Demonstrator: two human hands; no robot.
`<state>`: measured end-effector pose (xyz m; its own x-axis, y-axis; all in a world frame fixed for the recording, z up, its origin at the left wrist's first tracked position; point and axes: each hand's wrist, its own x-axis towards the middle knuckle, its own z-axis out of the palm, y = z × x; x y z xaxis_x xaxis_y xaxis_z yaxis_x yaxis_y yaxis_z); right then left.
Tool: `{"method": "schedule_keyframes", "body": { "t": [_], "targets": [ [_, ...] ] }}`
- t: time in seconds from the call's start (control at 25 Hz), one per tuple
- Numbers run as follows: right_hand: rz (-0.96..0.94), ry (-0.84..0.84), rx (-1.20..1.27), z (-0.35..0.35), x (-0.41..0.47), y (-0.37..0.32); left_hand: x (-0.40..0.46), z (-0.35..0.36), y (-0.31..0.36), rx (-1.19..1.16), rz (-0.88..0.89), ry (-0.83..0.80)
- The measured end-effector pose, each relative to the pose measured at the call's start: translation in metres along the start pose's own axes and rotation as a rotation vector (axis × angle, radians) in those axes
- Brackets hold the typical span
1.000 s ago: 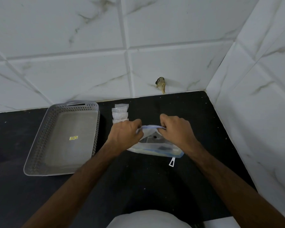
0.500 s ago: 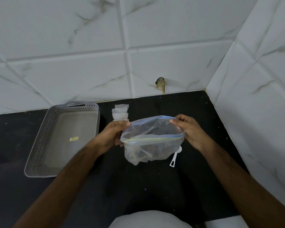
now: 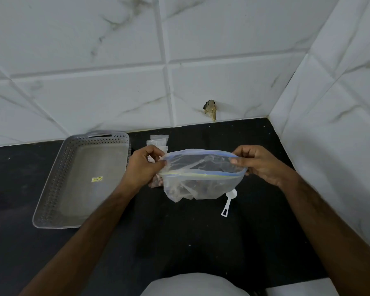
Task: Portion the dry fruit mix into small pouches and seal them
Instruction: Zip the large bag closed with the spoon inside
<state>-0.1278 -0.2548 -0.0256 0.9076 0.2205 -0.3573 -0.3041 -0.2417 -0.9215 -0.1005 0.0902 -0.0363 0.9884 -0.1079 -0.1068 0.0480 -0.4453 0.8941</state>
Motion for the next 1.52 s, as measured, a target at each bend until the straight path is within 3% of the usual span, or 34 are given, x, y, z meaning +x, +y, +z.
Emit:
{"method": "schedule_keyframes", "body": {
  "t": [0.12,0.28,0.32,0.4,0.44,0.52,0.6,0.64,0.8,0.96,1.08,1.2,1.32,1.4,1.52],
  "targets": [
    [0.027,0.165,-0.274,0.014,0.005,0.000,-0.002,0.006,0.008,0.269,0.111,0.083],
    [0.027,0.526,-0.807,0.036,0.014,0.010,-0.003,0.016,0.014,0.785,0.202,-0.001],
    [0.022,0.570,-0.988,0.041,0.013,0.012,-0.004,0.019,0.012,0.806,0.205,-0.048],
    [0.030,0.584,-1.153,0.046,0.012,0.015,-0.004,0.021,0.009,0.555,0.108,-0.201],
    [0.053,0.564,-1.117,0.047,0.011,0.016,-0.005,0.021,0.009,0.341,0.001,-0.265],
    [0.125,0.476,-0.767,0.042,0.013,0.018,-0.004,0.018,0.010,-0.023,-0.210,-0.289],
    [0.197,0.347,-0.357,0.034,0.013,0.016,-0.002,0.016,0.008,-0.262,-0.327,-0.242],
    [0.218,0.310,-0.273,0.031,0.013,0.016,-0.002,0.016,0.007,-0.342,-0.352,-0.215],
    [0.210,0.252,-0.046,0.018,0.003,0.010,-0.002,0.021,-0.003,-0.503,-0.374,-0.147],
    [0.126,0.040,0.294,0.002,-0.009,0.009,-0.002,0.022,-0.008,-0.599,-0.386,-0.073],
    [0.120,0.000,0.301,-0.001,-0.010,0.012,-0.003,0.022,-0.011,-0.611,-0.348,-0.080],
    [0.095,0.082,0.191,0.006,-0.008,0.012,-0.006,0.024,-0.010,-0.579,-0.309,-0.098],
    [-0.017,0.317,-0.142,0.021,-0.003,0.009,-0.006,0.025,-0.005,-0.549,-0.304,-0.049],
    [-0.147,0.484,-0.466,0.028,-0.002,0.008,-0.004,0.025,-0.004,-0.383,-0.260,0.041],
    [-0.272,0.545,-0.884,0.035,-0.001,0.008,-0.006,0.023,-0.002,-0.014,-0.094,0.132]
  ]
}}
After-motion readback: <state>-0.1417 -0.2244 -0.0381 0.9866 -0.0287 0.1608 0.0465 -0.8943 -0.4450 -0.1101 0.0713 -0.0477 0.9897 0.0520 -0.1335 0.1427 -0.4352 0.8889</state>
